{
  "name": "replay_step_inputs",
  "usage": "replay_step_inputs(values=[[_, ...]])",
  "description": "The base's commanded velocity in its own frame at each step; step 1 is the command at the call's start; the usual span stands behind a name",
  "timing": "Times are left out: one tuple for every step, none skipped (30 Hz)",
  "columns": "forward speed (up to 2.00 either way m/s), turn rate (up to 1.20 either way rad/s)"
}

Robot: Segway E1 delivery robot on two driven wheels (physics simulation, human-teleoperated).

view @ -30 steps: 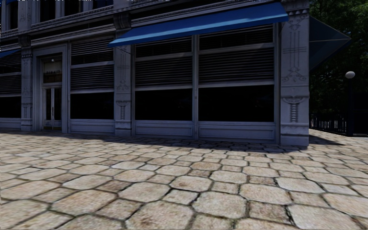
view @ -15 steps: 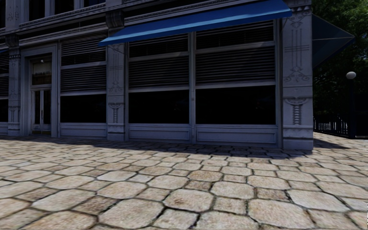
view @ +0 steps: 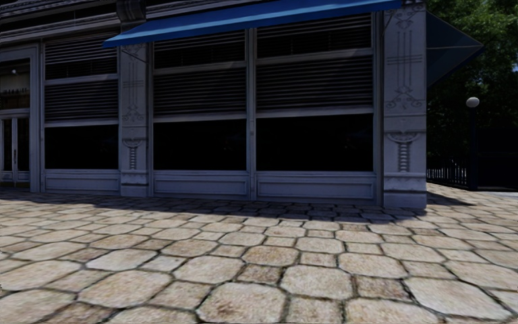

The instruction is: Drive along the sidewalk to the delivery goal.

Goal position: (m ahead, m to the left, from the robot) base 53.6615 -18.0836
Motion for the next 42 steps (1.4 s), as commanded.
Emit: replay_step_inputs(values=[[0.7, 0.0], [0.7, 0.0], [0.7, 0.0], [0.7, 0.0], [0.7, 0.0], [0.7, 0.0], [0.7, 0.0], [0.7, 0.0], [0.7, 0.0], [0.7, 0.0], [0.7, 0.0], [0.7, 0.0], [0.7, 0.0], [0.7, -0.17], [0.7, -0.42], [0.7, -0.01], [0.7, -0.01], [0.7, -0.01], [0.7, -0.75], [0.7, -0.75], [0.7, -0.81], [0.7, 0.0], [0.7, 0.0], [0.7, 0.0], [0.7, 0.0], [0.7, -0.98], [0.7, -0.64], [0.7, 0.0], [0.7, 0.0], [0.7, 0.0], [0.7, 0.0], [0.7, 0.0], [0.7, 0.0], [0.7, -1.2], [0.7, -1.2], [0.7, -1.2], [0.7, -1.2], [0.7, -1.19], [0.7, -0.29], [0.7, 0.0], [0.7, 0.0], [0.7, -0.44]])
